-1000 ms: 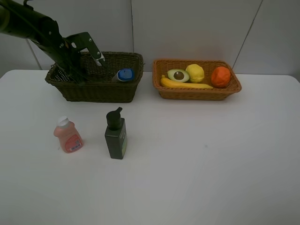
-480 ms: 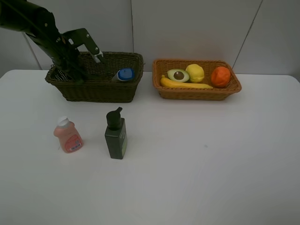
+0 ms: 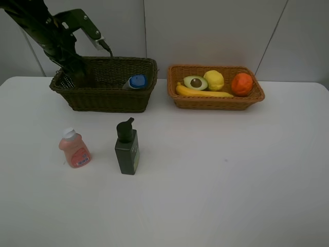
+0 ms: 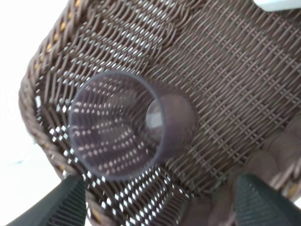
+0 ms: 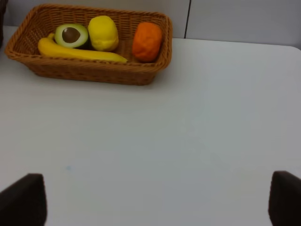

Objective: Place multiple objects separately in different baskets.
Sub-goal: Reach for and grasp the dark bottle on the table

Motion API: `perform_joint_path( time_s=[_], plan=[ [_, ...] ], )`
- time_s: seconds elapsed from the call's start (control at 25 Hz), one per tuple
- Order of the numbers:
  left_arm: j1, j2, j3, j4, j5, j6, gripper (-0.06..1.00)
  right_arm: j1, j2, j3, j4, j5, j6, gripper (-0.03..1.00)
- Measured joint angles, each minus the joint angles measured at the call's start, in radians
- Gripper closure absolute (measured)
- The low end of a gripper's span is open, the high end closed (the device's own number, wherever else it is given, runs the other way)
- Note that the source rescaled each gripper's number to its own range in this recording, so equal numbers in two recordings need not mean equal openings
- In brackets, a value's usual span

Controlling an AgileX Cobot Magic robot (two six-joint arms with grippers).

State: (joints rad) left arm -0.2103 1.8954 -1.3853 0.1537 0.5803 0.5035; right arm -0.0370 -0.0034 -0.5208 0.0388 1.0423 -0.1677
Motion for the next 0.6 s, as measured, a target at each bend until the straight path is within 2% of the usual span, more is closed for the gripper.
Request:
perform_joint_path(
  time_s=[0.2, 0.4, 0.6],
  plan=[
    [-0.001, -0.076, 0.0, -0.021, 0.101, -0.074, 0.09, 0.0, 0.0, 0.0, 0.0, 0.0, 0.0, -0.03],
    [-0.004, -0.155, 0.005, -0.09, 0.229, -0.089, 0.09, 0.0, 0.0, 0.0, 0.0, 0.0, 0.0, -0.03],
    [-0.049, -0.256, 0.066, -0.154, 0.269, -0.165, 0.09, 0.0, 0.0, 0.0, 0.0, 0.0, 0.0, -0.03]
  ],
)
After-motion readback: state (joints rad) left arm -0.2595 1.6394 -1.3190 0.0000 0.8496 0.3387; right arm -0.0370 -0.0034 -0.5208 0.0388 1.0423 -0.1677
